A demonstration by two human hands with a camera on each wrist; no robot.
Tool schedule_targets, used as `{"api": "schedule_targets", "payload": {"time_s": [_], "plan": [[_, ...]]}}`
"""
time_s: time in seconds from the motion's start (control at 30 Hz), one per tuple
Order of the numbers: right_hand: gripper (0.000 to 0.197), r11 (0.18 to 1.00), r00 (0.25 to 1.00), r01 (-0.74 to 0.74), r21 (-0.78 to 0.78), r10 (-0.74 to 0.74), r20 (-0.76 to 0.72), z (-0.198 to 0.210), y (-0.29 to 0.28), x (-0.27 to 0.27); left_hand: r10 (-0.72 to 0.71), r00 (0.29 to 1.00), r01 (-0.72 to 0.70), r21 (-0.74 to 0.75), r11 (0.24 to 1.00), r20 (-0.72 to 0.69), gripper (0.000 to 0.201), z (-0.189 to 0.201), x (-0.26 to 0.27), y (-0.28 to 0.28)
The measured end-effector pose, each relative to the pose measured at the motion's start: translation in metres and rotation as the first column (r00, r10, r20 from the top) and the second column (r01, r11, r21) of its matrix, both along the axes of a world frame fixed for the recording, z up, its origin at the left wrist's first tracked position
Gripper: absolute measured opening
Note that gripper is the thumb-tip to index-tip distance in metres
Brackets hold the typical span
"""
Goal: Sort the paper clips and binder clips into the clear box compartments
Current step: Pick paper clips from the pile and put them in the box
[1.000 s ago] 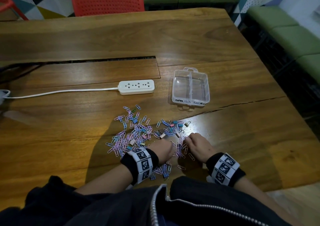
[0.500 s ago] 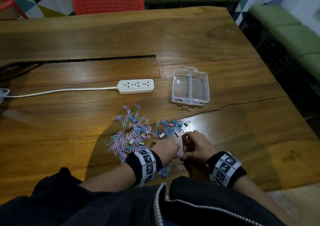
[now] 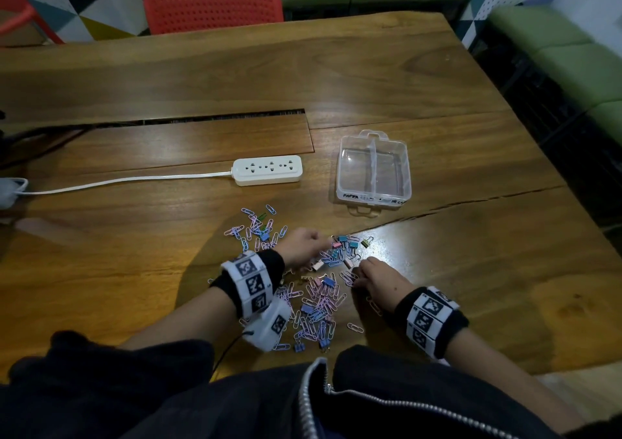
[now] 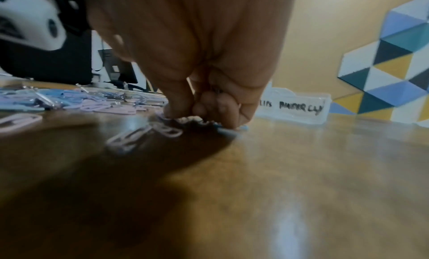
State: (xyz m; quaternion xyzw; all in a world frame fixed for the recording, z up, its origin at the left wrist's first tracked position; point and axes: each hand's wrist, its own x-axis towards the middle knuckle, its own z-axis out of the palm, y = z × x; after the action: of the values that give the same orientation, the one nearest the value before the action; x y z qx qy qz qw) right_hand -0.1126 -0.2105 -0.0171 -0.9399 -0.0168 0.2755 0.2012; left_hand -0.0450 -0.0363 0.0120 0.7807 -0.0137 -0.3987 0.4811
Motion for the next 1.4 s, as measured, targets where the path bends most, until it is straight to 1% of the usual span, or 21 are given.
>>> {"api": "schedule_targets", "payload": {"time_s": [0.03,0.1,0.17,0.23,0.37,0.47,0.5,0.6,0.67,0.73,0.77,0.83,0.9,0.93,0.97,1.03,1.07,1.13,1.23,1.3,1.4], "plan": [[0.006,1.000,1.000,-0.025,-0.016,0.025,-0.007,0.004,0.001,0.001,0.062,0.997,-0.064,-0.038,0.997,-0.055,0.019,0.004,0.008,-0.003],[0.007,1.000,0.999,-0.018,0.016,0.019,-0.033,0.013,0.000,0.004,0.156,0.972,-0.180,-0.127,0.975,-0.176,0.019,0.014,0.024,-0.011],[0.029,0.990,0.997,0.083,0.116,-0.081,-0.019,0.028,-0.005,0.018,0.220,0.941,-0.272,-0.185,0.944,-0.257,0.021,0.023,0.041,-0.022],[0.035,0.977,0.984,0.138,0.166,-0.154,0.093,0.045,-0.015,0.043,0.254,0.924,-0.316,-0.195,0.928,-0.286,0.021,0.032,0.058,-0.037],[0.020,0.922,0.940,0.236,0.307,-0.297,0.171,0.076,-0.025,0.098,0.333,0.883,-0.416,-0.222,0.882,-0.331,0.026,0.046,0.088,-0.071],[0.009,0.841,0.852,0.407,0.357,-0.490,0.183,0.065,-0.029,0.142,0.401,0.837,-0.501,-0.227,0.835,-0.371,0.016,0.053,0.104,-0.091],[0.004,0.802,0.819,0.470,0.370,-0.552,0.157,0.058,-0.030,0.156,0.408,0.829,-0.512,-0.229,0.828,-0.382,0.023,0.054,0.108,-0.095],[0.015,0.672,0.768,0.566,0.477,-0.640,-0.009,0.045,-0.025,0.180,0.411,0.801,-0.551,-0.268,0.790,-0.435,0.036,0.053,0.116,-0.101],[0.030,0.644,0.769,0.577,0.502,-0.636,-0.068,0.044,-0.020,0.182,0.406,0.801,-0.553,-0.282,0.784,-0.440,0.048,0.049,0.118,-0.101],[0.033,0.665,0.784,0.547,0.509,-0.620,-0.033,0.044,-0.020,0.179,0.381,0.844,-0.499,-0.291,0.816,-0.377,0.055,0.045,0.119,-0.098],[0.031,0.660,0.782,0.535,0.527,-0.623,-0.014,0.046,-0.021,0.176,0.374,0.871,-0.464,-0.287,0.838,-0.318,0.050,0.044,0.117,-0.095],[0.025,0.592,0.754,0.543,0.595,-0.656,-0.036,0.050,-0.025,0.162,0.333,0.933,-0.356,-0.221,0.908,-0.138,0.033,0.043,0.111,-0.084],[0.020,0.515,0.741,0.563,0.646,-0.661,-0.118,0.055,-0.030,0.137,0.156,0.981,-0.151,-0.053,0.987,0.114,0.026,0.035,0.106,-0.065],[0.018,0.524,0.755,0.563,0.639,-0.640,-0.141,0.057,-0.033,0.121,0.039,0.977,-0.054,0.068,0.996,0.209,0.026,0.029,0.101,-0.053],[0.014,0.583,0.787,0.551,0.597,-0.600,-0.140,0.056,-0.036,0.105,-0.080,0.959,0.018,0.220,0.975,0.273,0.027,0.020,0.097,-0.041],[0.009,0.768,0.868,0.487,0.416,-0.476,-0.139,0.050,-0.042,0.073,-0.290,0.909,0.098,0.523,0.847,0.300,0.033,0.002,0.087,-0.015],[0.013,0.844,0.894,0.447,0.295,-0.414,-0.172,0.046,-0.043,0.057,-0.359,0.893,0.127,0.611,0.781,0.273,0.037,-0.006,0.080,-0.005],[0.042,0.936,0.914,0.344,0.073,-0.315,-0.256,0.036,-0.040,0.027,-0.452,0.866,0.204,0.674,0.710,0.214,0.048,-0.016,0.065,0.009],[0.075,0.962,0.930,0.259,-0.082,-0.272,-0.248,0.026,-0.022,-0.007,-0.557,0.794,0.259,0.693,0.673,0.245,0.061,-0.024,0.040,0.014],[0.072,0.962,0.944,0.273,-0.021,-0.272,-0.187,0.020,-0.009,-0.018,-0.573,0.760,0.217,0.711,0.669,0.307,0.053,-0.026,0.024,0.011],[0.051,0.957,0.962,0.269,0.109,-0.263,-0.066,0.011,0.001,-0.022,-0.519,0.749,0.110,0.695,0.710,0.411,0.032,-0.030,0.011,0.009]]}}
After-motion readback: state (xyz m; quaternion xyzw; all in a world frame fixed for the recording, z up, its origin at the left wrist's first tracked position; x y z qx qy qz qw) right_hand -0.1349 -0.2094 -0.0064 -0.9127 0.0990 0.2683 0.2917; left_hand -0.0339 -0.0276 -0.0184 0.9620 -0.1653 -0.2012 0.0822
